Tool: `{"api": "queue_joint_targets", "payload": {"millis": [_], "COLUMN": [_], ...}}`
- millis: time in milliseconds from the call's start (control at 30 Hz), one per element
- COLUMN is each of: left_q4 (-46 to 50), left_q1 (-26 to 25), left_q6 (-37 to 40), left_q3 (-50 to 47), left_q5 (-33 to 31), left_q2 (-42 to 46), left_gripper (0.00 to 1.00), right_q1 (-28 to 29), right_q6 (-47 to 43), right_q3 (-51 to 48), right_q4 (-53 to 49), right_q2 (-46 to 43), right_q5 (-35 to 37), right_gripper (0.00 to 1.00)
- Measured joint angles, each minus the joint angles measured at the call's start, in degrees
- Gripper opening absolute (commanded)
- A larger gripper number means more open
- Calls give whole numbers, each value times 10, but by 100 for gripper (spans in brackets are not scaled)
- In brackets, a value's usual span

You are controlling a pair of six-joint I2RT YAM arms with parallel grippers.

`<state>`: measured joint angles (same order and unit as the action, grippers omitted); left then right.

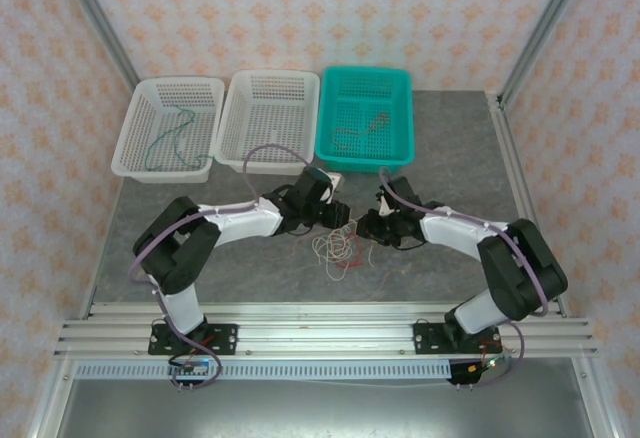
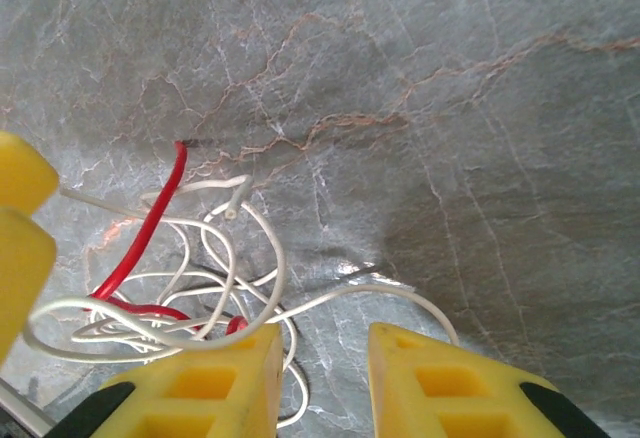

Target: Untangle the cables

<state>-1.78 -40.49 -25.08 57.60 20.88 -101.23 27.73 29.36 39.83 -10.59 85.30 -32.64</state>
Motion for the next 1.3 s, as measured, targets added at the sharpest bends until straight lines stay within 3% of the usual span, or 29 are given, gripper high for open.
{"api": "queue_joint_targets", "payload": {"millis": [500, 967, 1300], "left_q4": [58, 77, 88], "left_q1": [0, 0, 0], "left_q6": [45, 61, 89], "left_q3": [0, 41, 37], "left_q5": [10, 57, 102], "left_q2": [19, -42, -47], "left_gripper": [32, 32, 50], "right_q1": [0, 0, 0], "right_q6": [4, 6, 5], "right_q3": [-3, -3, -14], "right_q4": [8, 10, 0], "right_q2": [-5, -5, -17], "right_q5": [-8, -8, -15], "right_gripper": [30, 32, 36]}}
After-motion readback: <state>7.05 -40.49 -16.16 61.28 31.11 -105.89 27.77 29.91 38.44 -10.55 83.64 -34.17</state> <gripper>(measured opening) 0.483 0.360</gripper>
